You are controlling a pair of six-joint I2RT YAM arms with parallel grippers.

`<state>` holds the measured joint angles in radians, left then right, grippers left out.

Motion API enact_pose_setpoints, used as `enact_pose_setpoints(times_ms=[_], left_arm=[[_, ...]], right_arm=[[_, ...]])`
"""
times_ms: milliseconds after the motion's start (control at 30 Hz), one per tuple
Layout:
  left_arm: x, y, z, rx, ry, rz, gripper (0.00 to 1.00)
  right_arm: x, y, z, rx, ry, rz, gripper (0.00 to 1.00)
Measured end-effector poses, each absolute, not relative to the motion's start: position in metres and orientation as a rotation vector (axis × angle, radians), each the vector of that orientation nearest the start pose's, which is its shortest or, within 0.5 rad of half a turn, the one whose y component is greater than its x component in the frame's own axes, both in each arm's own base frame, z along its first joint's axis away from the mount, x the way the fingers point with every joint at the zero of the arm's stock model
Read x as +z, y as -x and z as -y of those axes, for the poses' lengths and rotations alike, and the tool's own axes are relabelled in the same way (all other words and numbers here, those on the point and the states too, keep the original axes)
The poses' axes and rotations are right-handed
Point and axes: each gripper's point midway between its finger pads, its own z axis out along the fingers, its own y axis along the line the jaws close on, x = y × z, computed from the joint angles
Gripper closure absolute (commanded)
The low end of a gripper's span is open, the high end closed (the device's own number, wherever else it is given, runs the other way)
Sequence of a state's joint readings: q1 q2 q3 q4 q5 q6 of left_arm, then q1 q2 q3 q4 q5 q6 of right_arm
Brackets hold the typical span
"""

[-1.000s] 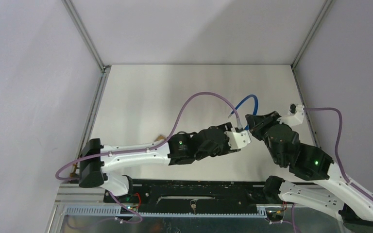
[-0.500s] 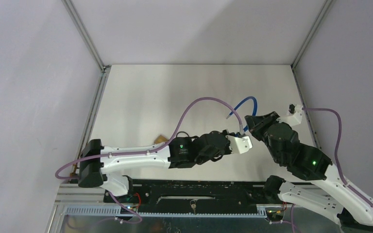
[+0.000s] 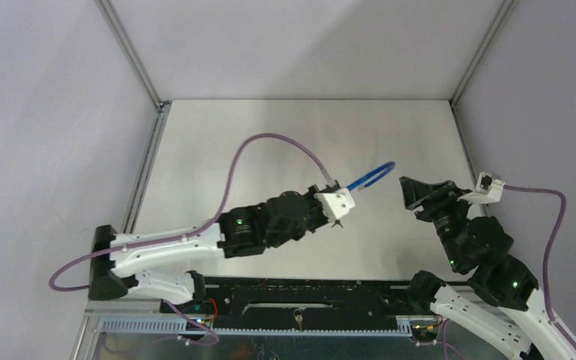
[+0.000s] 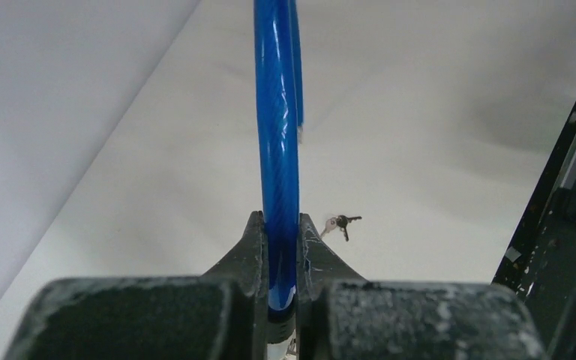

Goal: Lock with the key
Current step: Pick up the lock from the center of the board.

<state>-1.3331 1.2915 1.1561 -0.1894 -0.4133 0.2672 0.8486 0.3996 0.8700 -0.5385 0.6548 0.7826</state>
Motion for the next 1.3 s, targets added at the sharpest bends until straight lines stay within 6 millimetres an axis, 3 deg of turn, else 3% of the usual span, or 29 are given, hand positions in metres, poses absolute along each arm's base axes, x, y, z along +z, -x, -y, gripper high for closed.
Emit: enact_pose_setpoints(times_ms=[100, 233, 500, 600, 800, 967, 1067, 1167, 1233, 1300], left_arm=[[0.303, -0.177, 0.357, -0.413, -1.079, -1.488, 1.0], [0.324, -0.18, 0.34, -0.489, -1.055, -1.459, 1.0], [0.317, -0.158, 0.321, -0.538, -1.234, -1.461, 1.0], [0.323, -0.147, 0.314, -0.578, -1.281, -1.446, 1.0], [0.351, -0.127, 0.304, -0.669, -1.299, -1.379, 1.0], [0.356, -0.113, 0.298, -0.719, -1.347, -1.358, 1.0], [0.358, -0.107, 0.295, -0.74, -1.379, -1.351, 1.0], [0.358, -0.103, 0.29, -0.745, -1.397, -1.347, 1.0], [0.36, -0.102, 0.286, -0.741, -1.386, -1.344, 0.97], [0.369, -0.108, 0.282, -0.722, -1.336, -1.333, 0.9]], right_arm=[[0.337, -0.19, -0.086, 0.689, -0.383, -1.558, 0.42], [0.329, -0.19, -0.095, 0.653, -0.21, -1.515, 0.4], [0.327, -0.191, -0.144, 0.534, 0.335, -1.385, 0.34], [0.326, -0.196, -0.164, 0.464, 0.524, -1.326, 0.34], [0.326, -0.195, -0.191, 0.421, 0.758, -1.206, 0.36], [0.326, -0.196, -0.201, 0.396, 0.831, -1.157, 0.4], [0.326, -0.199, -0.201, 0.375, 0.84, -1.151, 0.53], [0.329, -0.199, -0.2, 0.37, 0.828, -1.144, 0.85], [0.332, -0.199, -0.198, 0.383, 0.796, -1.149, 1.0], [0.334, -0.196, -0.2, 0.422, 0.778, -1.156, 1.0]])
